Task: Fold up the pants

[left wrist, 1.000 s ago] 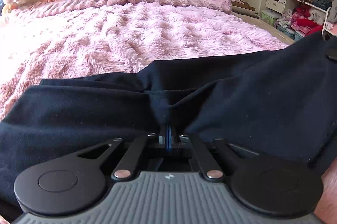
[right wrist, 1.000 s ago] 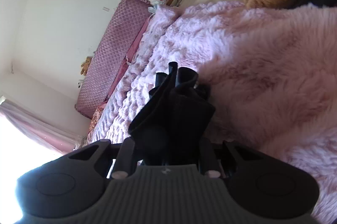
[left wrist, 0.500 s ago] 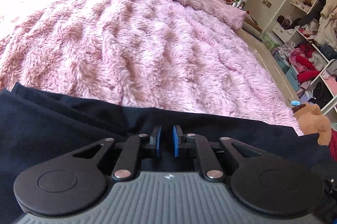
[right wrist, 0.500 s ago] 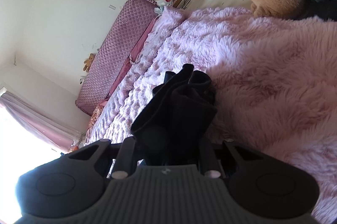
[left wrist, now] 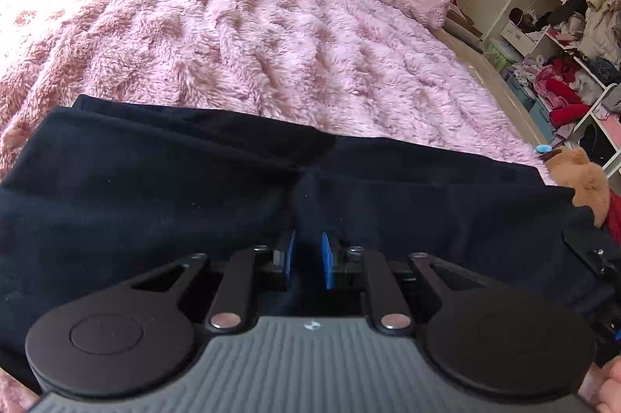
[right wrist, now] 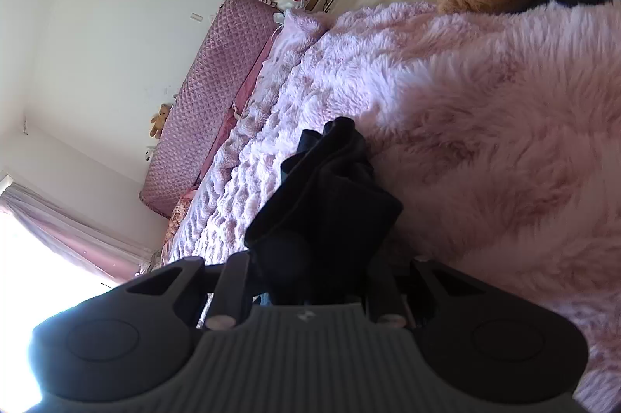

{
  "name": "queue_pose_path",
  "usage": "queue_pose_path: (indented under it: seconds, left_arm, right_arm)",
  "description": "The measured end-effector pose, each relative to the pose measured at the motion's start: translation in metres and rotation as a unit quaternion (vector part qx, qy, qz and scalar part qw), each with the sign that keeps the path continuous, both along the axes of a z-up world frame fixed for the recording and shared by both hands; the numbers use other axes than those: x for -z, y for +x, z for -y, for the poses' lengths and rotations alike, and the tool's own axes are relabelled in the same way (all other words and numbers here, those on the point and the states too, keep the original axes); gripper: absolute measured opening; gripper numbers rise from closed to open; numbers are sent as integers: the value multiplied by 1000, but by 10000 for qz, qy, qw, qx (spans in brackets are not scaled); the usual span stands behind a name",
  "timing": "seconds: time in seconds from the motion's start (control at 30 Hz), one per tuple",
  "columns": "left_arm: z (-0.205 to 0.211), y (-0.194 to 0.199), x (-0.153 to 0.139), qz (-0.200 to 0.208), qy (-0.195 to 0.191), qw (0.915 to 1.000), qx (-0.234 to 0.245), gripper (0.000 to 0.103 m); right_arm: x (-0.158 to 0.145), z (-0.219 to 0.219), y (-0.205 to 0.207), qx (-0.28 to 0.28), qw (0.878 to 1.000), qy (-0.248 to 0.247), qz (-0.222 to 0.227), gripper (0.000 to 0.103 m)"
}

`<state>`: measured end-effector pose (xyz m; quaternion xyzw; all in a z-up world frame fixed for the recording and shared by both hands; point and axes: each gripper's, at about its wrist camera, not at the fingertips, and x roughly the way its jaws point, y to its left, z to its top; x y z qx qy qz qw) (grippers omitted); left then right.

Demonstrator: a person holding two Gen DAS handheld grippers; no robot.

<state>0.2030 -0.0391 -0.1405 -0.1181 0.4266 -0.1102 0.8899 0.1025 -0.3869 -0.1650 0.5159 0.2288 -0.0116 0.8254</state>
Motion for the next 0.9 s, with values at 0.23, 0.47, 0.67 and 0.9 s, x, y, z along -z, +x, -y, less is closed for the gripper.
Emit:
queue_pose_path:
  seconds: [0.23,0.47,0.67,0.9]
  left_arm:
    - [17,-15,1,384,593,9974,160,16]
    - [19,-21,-10,389,850,9951,329,16]
    - [-20,-38,-47,745,1251,9889,304,23]
    - [-91,-45,-67,786,1232,9883,-442,26]
  right_arm:
    - [-12,-6,0,-91,9996,-245,76,15]
    - [-38,-21,4,-333,9973,-576,321,15]
    - [-67,-39,12,-606,9920,-998,487,15]
    - [-101,-82,26,-1128,9784,-1601,662,15]
